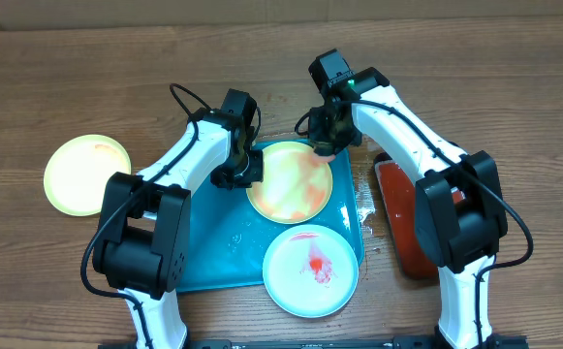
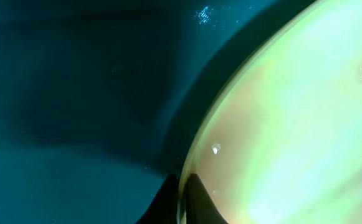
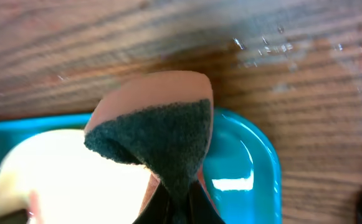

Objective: Clean dirty plates on tray and stack at the side

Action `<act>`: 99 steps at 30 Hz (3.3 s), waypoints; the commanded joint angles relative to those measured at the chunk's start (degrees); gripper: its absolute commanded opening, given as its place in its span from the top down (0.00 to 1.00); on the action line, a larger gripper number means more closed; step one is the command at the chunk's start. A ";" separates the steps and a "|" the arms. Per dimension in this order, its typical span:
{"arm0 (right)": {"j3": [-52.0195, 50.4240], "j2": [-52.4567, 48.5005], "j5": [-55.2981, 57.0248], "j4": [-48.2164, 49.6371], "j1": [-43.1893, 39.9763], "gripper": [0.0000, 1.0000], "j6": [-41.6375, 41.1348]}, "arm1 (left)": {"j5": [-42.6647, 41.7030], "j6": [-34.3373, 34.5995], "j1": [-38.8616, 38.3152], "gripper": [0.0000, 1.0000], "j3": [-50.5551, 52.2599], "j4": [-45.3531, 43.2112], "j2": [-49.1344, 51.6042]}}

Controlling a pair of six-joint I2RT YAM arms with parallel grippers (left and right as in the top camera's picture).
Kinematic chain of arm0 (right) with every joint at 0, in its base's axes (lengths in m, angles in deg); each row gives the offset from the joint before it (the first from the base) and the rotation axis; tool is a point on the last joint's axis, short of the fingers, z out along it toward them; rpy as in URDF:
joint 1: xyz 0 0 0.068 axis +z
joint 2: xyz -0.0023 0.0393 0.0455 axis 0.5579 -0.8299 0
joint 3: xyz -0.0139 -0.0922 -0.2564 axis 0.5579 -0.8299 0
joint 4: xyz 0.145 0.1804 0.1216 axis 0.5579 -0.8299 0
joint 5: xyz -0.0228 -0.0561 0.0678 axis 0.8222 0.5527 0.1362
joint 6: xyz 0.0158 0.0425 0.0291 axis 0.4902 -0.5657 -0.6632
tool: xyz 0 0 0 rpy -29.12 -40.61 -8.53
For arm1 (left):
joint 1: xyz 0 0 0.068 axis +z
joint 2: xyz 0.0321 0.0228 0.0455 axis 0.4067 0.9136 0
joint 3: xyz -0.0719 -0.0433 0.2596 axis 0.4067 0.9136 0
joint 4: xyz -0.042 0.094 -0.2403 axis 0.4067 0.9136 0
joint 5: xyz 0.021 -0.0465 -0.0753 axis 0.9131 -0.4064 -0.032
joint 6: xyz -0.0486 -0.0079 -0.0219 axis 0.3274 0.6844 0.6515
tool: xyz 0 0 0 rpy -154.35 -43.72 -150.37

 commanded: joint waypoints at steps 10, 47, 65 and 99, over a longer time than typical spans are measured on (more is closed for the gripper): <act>12.07 7.87 13.64 -20.06 -0.37 0.96 -5.29 | 8.41 2.14 0.74 0.95 1.14 0.92 -0.94; -19.02 21.07 18.12 -23.34 -8.68 0.96 -16.57 | 50.05 5.49 -10.64 0.96 -14.43 27.61 -26.18; -43.93 32.15 13.79 -7.41 -18.69 0.96 -15.02 | 74.66 -4.66 -27.21 0.95 -14.43 28.46 -16.65; -43.93 32.15 13.03 -5.16 -18.69 0.96 -12.28 | 83.97 -9.60 -31.71 0.96 -14.43 29.94 -14.40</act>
